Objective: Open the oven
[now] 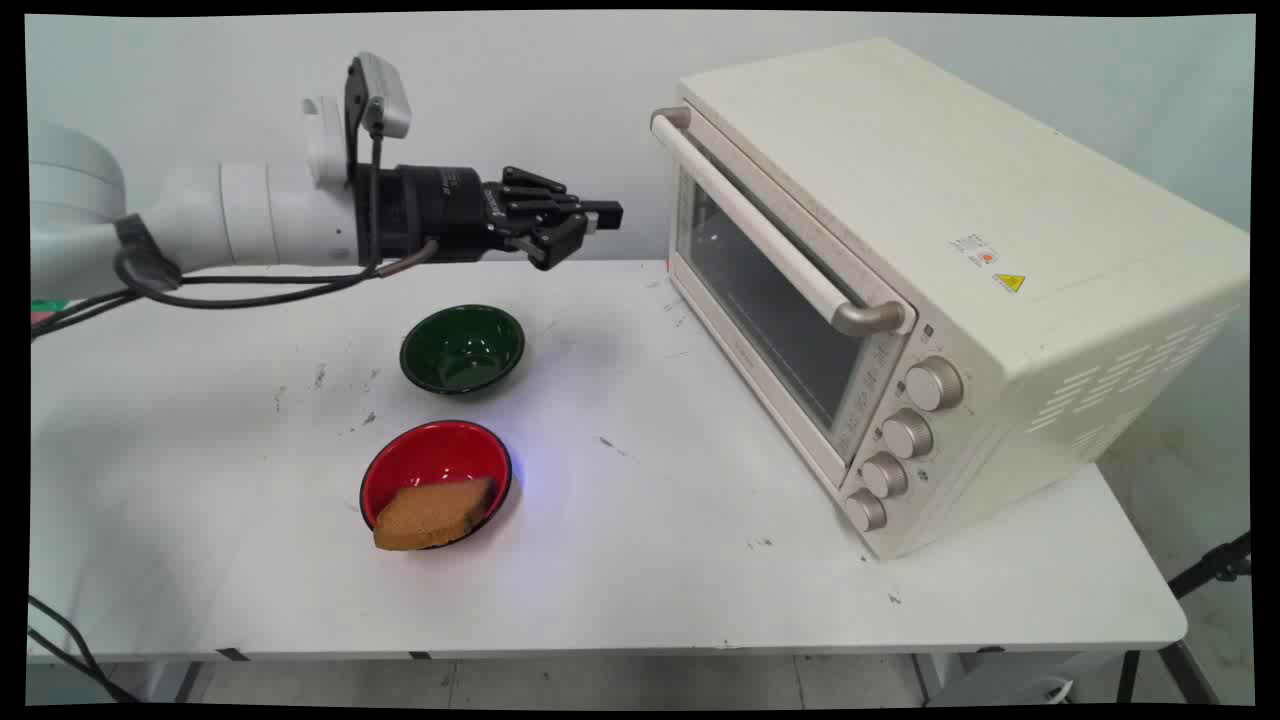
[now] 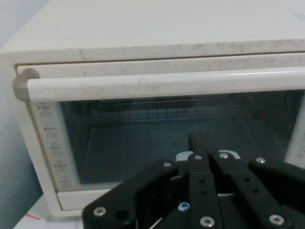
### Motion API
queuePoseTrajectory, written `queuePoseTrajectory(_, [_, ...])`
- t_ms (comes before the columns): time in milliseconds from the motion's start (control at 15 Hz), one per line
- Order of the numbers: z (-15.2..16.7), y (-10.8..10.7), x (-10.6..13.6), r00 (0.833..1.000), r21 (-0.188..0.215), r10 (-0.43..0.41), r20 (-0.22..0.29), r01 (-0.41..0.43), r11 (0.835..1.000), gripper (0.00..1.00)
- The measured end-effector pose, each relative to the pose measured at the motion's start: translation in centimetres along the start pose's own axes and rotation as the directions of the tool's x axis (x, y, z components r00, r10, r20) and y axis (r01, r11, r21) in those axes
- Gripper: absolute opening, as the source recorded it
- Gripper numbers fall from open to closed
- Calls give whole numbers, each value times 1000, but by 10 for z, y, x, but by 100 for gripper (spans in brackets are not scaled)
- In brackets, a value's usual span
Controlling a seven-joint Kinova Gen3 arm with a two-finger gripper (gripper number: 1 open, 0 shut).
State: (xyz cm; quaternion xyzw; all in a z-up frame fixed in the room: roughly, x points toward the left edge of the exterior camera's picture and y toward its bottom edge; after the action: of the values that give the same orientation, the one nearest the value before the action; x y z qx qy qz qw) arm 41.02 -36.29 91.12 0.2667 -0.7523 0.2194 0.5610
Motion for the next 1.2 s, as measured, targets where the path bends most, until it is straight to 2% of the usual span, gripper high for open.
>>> queuePoseTrajectory(67, [-2, 0, 0, 1000, -3, 5, 8, -5, 1000, 100])
queuePoseTrajectory(600, [-32, -10, -8, 984, -49, 63, 165, -56, 997, 100])
queuePoseTrajectory(933, [-61, -21, -4, 958, -83, 76, 275, -55, 995, 100])
queuePoseTrajectory(1200, [-85, -27, -4, 938, -100, 78, 338, -46, 994, 100])
